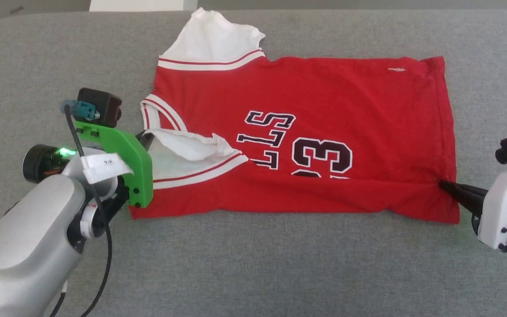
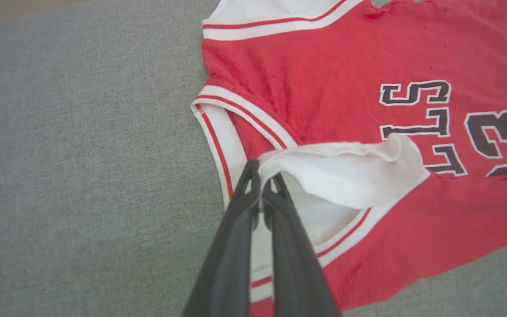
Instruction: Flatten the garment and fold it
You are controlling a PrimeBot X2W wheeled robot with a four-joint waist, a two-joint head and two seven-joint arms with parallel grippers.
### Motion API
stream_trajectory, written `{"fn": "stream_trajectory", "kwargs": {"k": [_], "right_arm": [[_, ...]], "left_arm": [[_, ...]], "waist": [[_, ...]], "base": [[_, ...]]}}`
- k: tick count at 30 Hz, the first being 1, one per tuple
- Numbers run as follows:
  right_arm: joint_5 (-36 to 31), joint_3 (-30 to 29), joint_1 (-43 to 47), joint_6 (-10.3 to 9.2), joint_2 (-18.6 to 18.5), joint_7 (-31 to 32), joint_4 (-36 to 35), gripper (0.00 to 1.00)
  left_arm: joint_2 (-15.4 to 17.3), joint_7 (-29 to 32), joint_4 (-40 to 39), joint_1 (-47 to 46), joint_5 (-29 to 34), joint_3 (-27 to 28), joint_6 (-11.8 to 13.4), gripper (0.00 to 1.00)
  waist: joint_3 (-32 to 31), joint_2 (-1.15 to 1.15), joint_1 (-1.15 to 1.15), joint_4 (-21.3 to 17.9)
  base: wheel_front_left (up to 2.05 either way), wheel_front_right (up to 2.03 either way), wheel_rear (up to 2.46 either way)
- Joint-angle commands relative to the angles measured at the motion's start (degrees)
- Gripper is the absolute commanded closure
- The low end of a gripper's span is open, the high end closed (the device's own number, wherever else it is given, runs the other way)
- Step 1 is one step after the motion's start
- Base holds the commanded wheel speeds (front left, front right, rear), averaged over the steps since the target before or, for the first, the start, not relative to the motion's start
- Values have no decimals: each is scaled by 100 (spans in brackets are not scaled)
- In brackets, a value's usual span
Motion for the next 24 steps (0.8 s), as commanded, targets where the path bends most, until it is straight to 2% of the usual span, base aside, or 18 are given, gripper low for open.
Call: {"fn": "stream_trajectory", "kwargs": {"k": [1, 10, 11, 12, 13, 14, 20, 24], "right_arm": [[-98, -66, -92, -8, 98, 62, 13, 100], [-524, -334, -30, -8, 414, 359, -159, 100], [-580, -359, -27, -8, 440, 384, -150, 100], [-644, -396, -27, -8, 464, 395, -121, 100], [-717, -419, -29, -8, 499, 408, -108, 66], [-761, -446, -32, -8, 536, 414, -96, 0], [-968, -653, 10, -8, 743, 412, -197, 0], [-1189, -1019, 161, -8, 1001, 287, -344, 0]], "left_arm": [[-52, -49, 79, -133, 86, -25, -49, 100], [-223, -30, 576, -319, 169, -171, -178, 100], [-248, -12, 631, -329, 170, -194, -183, 86], [-265, -33, 673, -344, 202, -206, -167, 16], [-299, -63, 736, -353, 223, -209, -133, 0], [-331, -87, 786, -356, 232, -215, -120, 0], [-485, -312, 932, -258, 132, -126, -54, 0], [-570, -610, 797, -48, 18, 42, 108, 0]], "waist": [[71, 0, 0, -13], [224, 0, 0, 3], [222, 0, 0, 8], [211, 0, 0, 14], [183, 0, 0, 21], [145, 0, 0, 26], [-230, 0, 0, 78], [-477, 0, 0, 139]], "base": [[0, 0, 0], [0, 0, 0], [0, 0, 0], [0, 0, 0], [0, 0, 0], [0, 0, 0], [0, 0, 0], [0, 0, 0]]}}
